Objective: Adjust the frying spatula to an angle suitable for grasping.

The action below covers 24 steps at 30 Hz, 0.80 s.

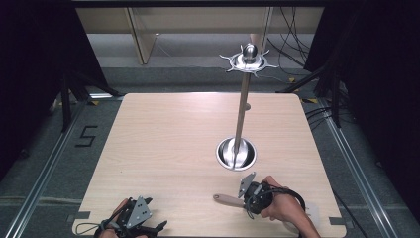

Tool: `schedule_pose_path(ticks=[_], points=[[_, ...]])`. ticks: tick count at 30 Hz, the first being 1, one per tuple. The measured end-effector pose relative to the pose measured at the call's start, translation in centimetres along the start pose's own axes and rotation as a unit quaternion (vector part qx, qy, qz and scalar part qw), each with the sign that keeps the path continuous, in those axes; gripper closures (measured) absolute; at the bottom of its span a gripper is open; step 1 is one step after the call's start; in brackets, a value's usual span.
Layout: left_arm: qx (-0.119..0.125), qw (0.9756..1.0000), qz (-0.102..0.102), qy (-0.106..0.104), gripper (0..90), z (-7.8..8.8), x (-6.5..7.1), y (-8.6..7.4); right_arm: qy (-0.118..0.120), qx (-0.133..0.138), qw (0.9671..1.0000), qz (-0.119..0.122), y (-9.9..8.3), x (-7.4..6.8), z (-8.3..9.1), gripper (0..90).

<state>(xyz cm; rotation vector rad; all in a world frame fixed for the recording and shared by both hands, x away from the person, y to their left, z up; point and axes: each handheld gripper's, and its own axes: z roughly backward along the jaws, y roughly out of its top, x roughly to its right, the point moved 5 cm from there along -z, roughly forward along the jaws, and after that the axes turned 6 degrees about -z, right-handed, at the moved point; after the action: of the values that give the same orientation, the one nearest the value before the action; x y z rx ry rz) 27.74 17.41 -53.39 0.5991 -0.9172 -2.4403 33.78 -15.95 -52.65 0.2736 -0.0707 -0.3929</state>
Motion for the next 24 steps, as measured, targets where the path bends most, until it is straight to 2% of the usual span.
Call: schedule_pose_path(ticks=[3,6,7,9,13,15,17,21,22,23,24], points=[[-0.002,1.0000,-0.004,0.000,15.2,0.0,-0.1,0.0,-0.002,-0.004,0.9999,-0.012,0.0,0.0,0.0,73.4],[0.004,1.0000,-0.002,0.000,15.2,-0.1,0.0,0.0,0.011,0.002,0.9999,-0.005,0.0,0.0,0.0,73.2],[0.004,1.0000,-0.002,0.000,15.2,-0.1,0.0,0.0,0.015,-0.002,0.9998,-0.015,0.0,-0.1,0.0,73.2],[0.004,1.0000,-0.002,-0.001,15.2,-0.1,0.0,0.0,0.012,-0.002,0.9998,-0.014,0.0,-0.1,0.0,73.2],[0.005,1.0000,-0.002,0.000,15.2,-0.1,0.0,0.0,-0.002,0.004,1.0000,0.007,0.1,-0.3,-0.1,73.6],[0.006,1.0000,0.000,0.001,15.2,-0.1,0.0,0.0,-0.010,0.000,0.9999,0.010,0.2,-0.4,-0.1,73.7],[0.004,1.0000,-0.007,0.001,15.2,0.0,-0.2,0.0,-0.016,-0.003,0.9998,0.013,0.2,-0.3,-0.1,73.8],[0.005,1.0000,-0.001,0.003,15.2,0.1,-0.3,-0.1,-0.019,0.007,0.9998,0.004,0.2,0.0,0.1,73.9],[0.012,0.9999,0.005,0.003,15.2,0.0,-0.2,-0.1,-0.023,0.022,0.9995,-0.001,0.1,0.4,0.6,74.0],[0.012,0.9999,0.005,0.003,15.2,0.0,-0.2,-0.1,-0.023,0.022,0.9995,-0.001,0.1,0.4,0.6,74.0],[0.008,1.0000,0.000,0.004,15.2,0.0,-0.3,-0.1,-0.015,0.033,0.9993,-0.007,0.1,0.4,1.0,74.0]])
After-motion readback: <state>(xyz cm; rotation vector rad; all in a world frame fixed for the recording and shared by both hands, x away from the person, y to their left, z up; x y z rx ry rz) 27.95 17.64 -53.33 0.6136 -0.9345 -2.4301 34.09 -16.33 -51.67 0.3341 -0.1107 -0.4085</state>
